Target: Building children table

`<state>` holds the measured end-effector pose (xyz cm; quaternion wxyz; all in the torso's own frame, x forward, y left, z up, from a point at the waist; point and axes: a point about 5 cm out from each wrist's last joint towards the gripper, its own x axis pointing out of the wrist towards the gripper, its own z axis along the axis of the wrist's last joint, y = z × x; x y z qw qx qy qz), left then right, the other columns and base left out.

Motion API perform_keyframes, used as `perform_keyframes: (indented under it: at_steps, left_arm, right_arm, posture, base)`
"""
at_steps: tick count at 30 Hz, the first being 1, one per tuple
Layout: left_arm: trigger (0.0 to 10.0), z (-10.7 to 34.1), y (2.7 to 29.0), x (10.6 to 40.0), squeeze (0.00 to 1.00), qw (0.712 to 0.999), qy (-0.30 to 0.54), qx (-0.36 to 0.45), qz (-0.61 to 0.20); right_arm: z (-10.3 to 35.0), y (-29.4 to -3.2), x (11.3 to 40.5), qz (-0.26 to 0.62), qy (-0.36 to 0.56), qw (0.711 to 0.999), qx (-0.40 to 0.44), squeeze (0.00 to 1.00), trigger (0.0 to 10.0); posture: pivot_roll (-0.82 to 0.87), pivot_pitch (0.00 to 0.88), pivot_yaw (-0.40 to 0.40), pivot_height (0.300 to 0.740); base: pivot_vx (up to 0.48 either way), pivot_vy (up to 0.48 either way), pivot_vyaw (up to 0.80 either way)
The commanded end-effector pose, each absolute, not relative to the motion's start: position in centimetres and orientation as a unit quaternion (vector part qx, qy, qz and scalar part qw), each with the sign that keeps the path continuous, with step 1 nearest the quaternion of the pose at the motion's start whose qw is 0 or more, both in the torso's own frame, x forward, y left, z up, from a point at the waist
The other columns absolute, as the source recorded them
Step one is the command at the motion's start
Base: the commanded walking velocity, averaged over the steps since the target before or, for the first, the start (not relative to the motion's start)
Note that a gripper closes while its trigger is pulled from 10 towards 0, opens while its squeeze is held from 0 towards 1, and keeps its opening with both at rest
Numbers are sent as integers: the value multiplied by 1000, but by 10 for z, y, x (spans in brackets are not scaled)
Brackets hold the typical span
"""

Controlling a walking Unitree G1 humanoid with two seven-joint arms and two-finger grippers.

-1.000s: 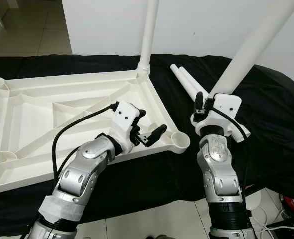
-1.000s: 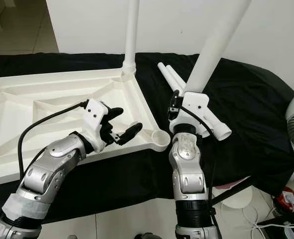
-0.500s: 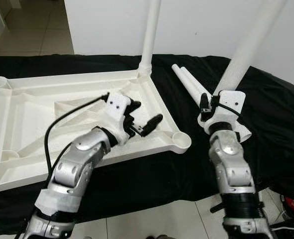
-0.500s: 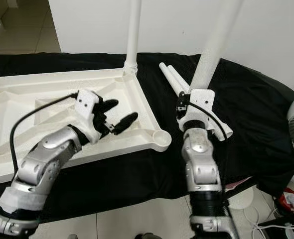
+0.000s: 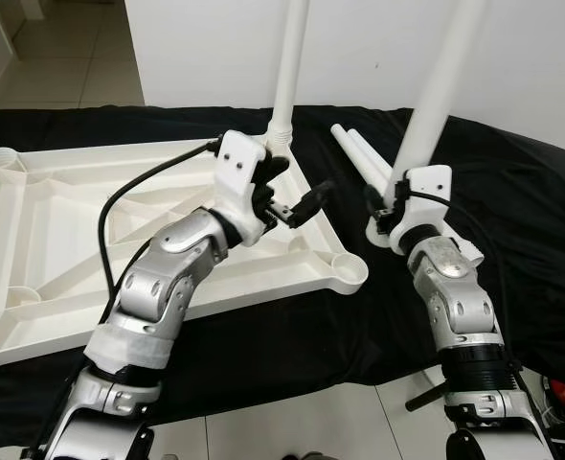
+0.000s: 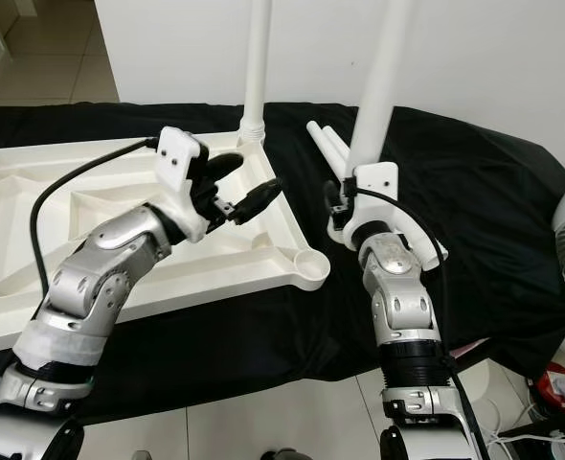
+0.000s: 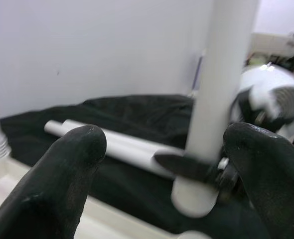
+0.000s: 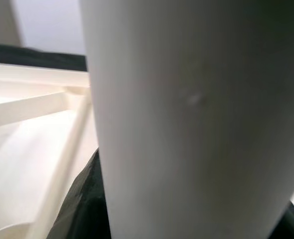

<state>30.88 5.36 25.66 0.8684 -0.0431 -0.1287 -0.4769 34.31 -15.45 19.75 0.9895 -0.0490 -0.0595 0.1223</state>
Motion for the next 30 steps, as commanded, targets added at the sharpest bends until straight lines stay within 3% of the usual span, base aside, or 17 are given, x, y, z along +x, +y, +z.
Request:
perform_keyframes:
  at_steps: [1,8,14,22,30]
  left_arm:
    - [10000,263,44,301,0,820,-135,-49,-554]
    - [10000,294,27,299,0,784,-152,-108,-592]
    - [10000,300,22,303,0,785,-156,-96,-592]
    - [10000,301,15,317,0,807,-148,-47,-569]
    - [10000,310,12,327,0,830,-145,-48,-536]
  right_arm:
    - [195,-151,344,148,-46,986,-53,0,10000]
    - [188,-141,344,205,-28,975,-80,0,10000]
    - [188,-136,345,222,-26,970,-91,0,10000]
    - [187,-128,345,261,-21,958,-114,0,10000]
    - [185,-124,345,286,-14,950,-126,0,10000]
  posture:
    - [55,24,-64,740]
    - [56,15,-64,740]
    - [55,10,-57,740]
    - [48,0,-44,740]
    - [43,0,-36,740]
  base:
    - [0,0,0]
    - [0,0,0]
    - [0,0,0]
    - [0,0,0]
    - [0,0,0]
